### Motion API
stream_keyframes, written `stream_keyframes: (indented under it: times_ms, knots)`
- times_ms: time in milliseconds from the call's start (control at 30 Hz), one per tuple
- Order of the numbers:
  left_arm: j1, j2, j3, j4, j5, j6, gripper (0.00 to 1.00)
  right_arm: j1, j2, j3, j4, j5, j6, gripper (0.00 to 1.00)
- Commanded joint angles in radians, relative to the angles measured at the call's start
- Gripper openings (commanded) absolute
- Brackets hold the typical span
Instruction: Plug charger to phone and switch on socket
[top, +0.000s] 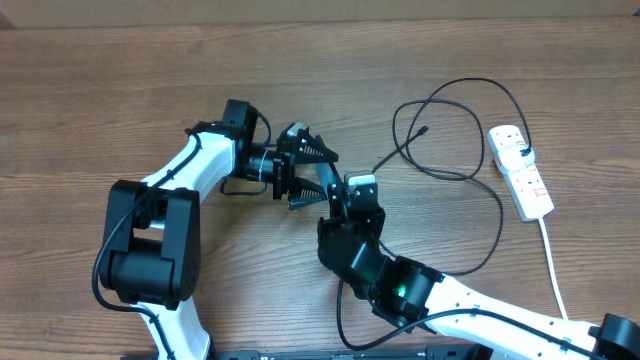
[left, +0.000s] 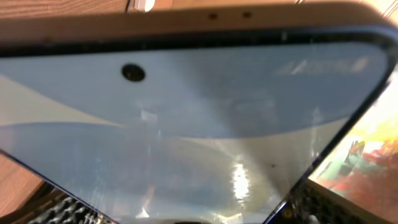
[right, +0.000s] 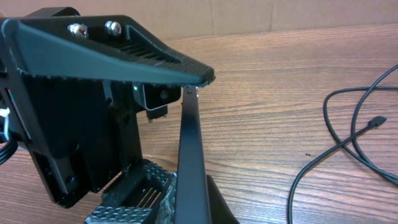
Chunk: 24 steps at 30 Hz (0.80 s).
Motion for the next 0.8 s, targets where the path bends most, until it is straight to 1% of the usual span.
stream_keyframes:
  times_ms: [0, 133, 233, 300, 400, 467, 500, 533, 567, 667, 767]
  knots:
    - [0.0, 0.006, 0.022, 0.042, 0.023, 0.005, 1.0, -0.031, -0.009, 0.022, 0.02, 0.006, 0.005, 0.04]
    - [0.011, 0.006, 0.022, 0.108, -0.057, 0.005, 0.99, -0.069, -0.025, 0.022, 0.016, 0.006, 0.005, 0.04]
    - [0.041, 0.003, 0.025, 0.143, -0.171, 0.006, 1.0, -0.092, -0.048, 0.022, -0.011, 0.006, 0.01, 0.04]
    - [0.074, -0.006, 0.029, 0.142, -0.224, 0.021, 1.0, -0.111, -0.068, 0.022, -0.056, 0.006, 0.05, 0.04]
    - [0.129, -0.048, 0.029, 0.126, -0.231, 0.084, 1.0, -0.153, -0.1, 0.022, -0.164, 0.006, 0.169, 0.04]
    - [0.173, -0.102, 0.029, 0.079, -0.281, 0.143, 1.0, -0.19, -0.121, 0.022, -0.254, 0.005, 0.287, 0.04]
    - [0.193, -0.133, 0.029, 0.046, -0.323, 0.167, 1.0, -0.206, -0.127, 0.022, -0.289, 0.001, 0.335, 0.04]
    - [0.24, -0.214, 0.029, -0.042, -0.453, 0.214, 1.0, -0.241, -0.135, 0.022, -0.352, -0.023, 0.431, 0.04]
    - [0.264, -0.261, 0.029, -0.089, -0.525, 0.236, 1.0, -0.262, -0.136, 0.022, -0.375, -0.05, 0.482, 0.04]
    - [0.332, -0.407, 0.029, -0.202, -0.689, 0.285, 1.0, -0.326, -0.136, 0.015, -0.378, -0.196, 0.636, 0.04]
    - [0.391, -0.55, 0.029, -0.27, -0.794, 0.29, 1.0, -0.366, -0.132, 0.003, -0.295, -0.361, 0.738, 0.04]
